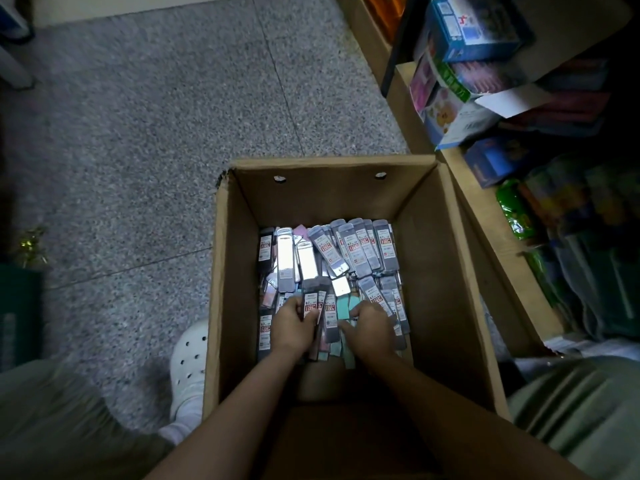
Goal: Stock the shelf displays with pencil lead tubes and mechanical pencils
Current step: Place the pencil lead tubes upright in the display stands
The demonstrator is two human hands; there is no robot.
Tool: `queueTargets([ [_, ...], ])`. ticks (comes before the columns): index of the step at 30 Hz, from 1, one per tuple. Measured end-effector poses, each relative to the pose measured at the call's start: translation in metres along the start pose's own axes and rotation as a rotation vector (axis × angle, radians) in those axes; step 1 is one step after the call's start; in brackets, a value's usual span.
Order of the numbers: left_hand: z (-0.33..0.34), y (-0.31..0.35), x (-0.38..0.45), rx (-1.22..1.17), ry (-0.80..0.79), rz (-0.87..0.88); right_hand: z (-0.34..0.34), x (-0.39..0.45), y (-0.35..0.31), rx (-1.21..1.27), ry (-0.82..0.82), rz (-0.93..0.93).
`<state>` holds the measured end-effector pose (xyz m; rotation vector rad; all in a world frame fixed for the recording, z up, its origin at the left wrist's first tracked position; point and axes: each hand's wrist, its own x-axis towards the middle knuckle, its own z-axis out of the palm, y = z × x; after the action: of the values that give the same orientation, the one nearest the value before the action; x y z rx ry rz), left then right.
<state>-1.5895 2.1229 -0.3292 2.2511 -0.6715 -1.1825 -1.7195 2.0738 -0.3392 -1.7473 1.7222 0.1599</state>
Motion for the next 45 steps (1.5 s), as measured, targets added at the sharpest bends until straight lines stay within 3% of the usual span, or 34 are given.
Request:
queueTargets([
  [6,0.001,0.005,0.002,-0.084,-0.050,-0.004,0.007,-0.004,-0.003,0.036,-0.011,0.025],
  [10,0.004,0.015,-0.003,-0.141,-0.088,0.032,-0.012,-0.007,0.003,0.208,0.011,0.070],
  [16,-0.002,0.068,-0.018,-0.191,-0.218,0.061,-0.088,-0.024,-0.002,0.429,0.125,-0.097],
  [28,-0.061,0.271,-0.135,-0.178,-0.651,0.610,-0.328,-0.151,-0.021,0.549,0.624,-0.369],
  [33,-0.075,0.307,-0.172,-0.252,-0.749,0.655,-0.409,-0.213,-0.006,0.422,0.846,-0.407],
  [40,-0.059,0.333,-0.197,-0.334,-0.781,0.698,-0.493,-0.247,0.033,0.167,1.160,-0.228],
  [45,-0.040,0.349,-0.193,-0.397,-0.851,0.674,-0.515,-0.230,0.057,-0.045,1.185,-0.057],
])
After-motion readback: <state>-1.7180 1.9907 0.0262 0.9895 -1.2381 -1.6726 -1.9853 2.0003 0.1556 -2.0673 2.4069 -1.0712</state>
